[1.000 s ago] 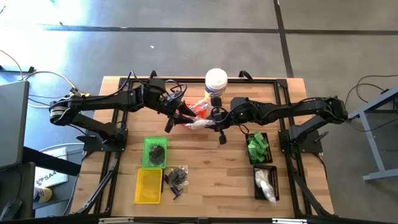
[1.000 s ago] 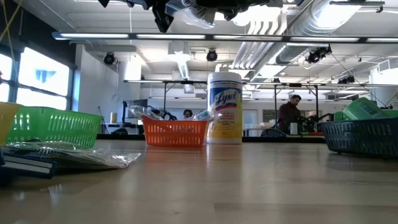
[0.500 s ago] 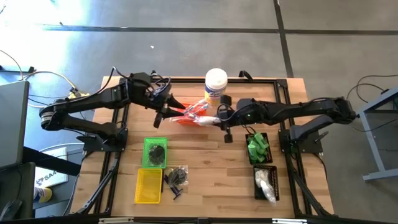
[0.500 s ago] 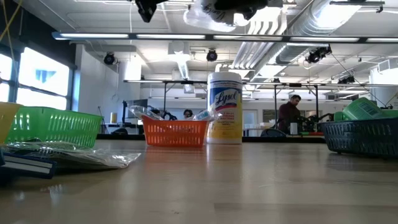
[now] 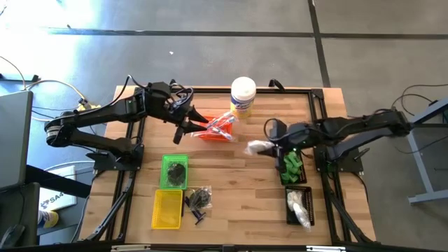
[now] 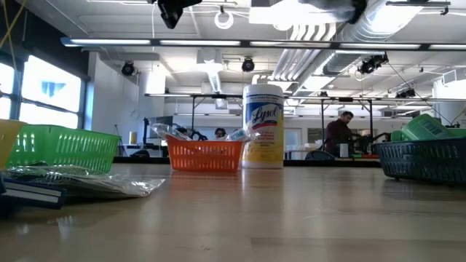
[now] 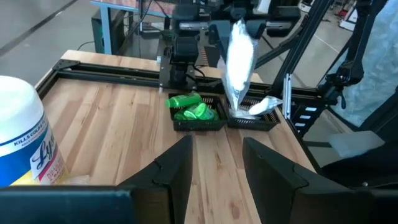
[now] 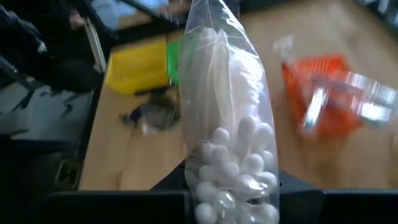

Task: Pick & Place Travel size toiletries
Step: Put the white cotton pack into the bottom black bin

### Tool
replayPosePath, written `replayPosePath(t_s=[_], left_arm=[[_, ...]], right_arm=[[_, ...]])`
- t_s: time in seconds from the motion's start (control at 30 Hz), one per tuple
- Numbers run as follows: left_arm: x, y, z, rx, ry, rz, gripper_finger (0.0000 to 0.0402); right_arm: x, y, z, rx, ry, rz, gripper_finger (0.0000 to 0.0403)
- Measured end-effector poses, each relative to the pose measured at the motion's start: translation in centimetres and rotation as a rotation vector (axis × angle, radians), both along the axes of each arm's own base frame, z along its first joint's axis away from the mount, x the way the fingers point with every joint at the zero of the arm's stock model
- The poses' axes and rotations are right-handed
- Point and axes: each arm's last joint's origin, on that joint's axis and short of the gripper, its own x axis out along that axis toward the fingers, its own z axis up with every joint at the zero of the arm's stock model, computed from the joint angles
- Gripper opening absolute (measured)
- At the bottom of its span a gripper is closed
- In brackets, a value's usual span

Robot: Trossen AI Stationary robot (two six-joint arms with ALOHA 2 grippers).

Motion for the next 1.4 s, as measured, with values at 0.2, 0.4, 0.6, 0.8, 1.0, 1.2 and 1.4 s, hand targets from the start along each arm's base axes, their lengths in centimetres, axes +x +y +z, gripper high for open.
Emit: replayPosePath(t_s=[0.2, 0.4, 0.6, 0.8, 1.0, 1.2, 1.4], left_arm=[[-0.1, 0.0, -0.3, -0.009, 0.033, 0.001, 0.0138], [-0.1, 0.0, -0.5, -0.015, 0.051, 0.001, 0.0138], [-0.3, -0.1, -1.0, -0.033, 0.111, 0.0, 0.0138], [-0.4, -0.1, -1.4, -0.033, 0.145, 0.01, 0.0138], [-0.4, 0.0, -1.4, -0.018, 0.148, 0.047, 0.0138], [-0.4, 0.2, -1.4, 0.0, 0.151, 0.097, 0.0138], [-0.4, 0.2, -1.4, 0.001, 0.152, 0.102, 0.0138]], right_arm=[[-2.2, 1.5, -1.4, 0.163, 0.236, -0.062, 0.0045], [-4.2, 2.8, -3.8, 0.222, 0.563, -0.259, 0.0045], [-5.0, 5.0, -5.1, 0.265, 0.732, -0.327, 0.0045], [-5.7, 7.4, -5.7, 0.302, 0.802, -0.323, 0.0045], [-6.8, 9.8, -6.4, 0.336, 0.839, -0.398, 0.0045], [-7.9, 12.3, -7.5, 0.337, 0.875, -0.454, 0.0045], [-8.2, 14.2, -9.0, 0.261, 0.872, -0.463, 0.0045]])
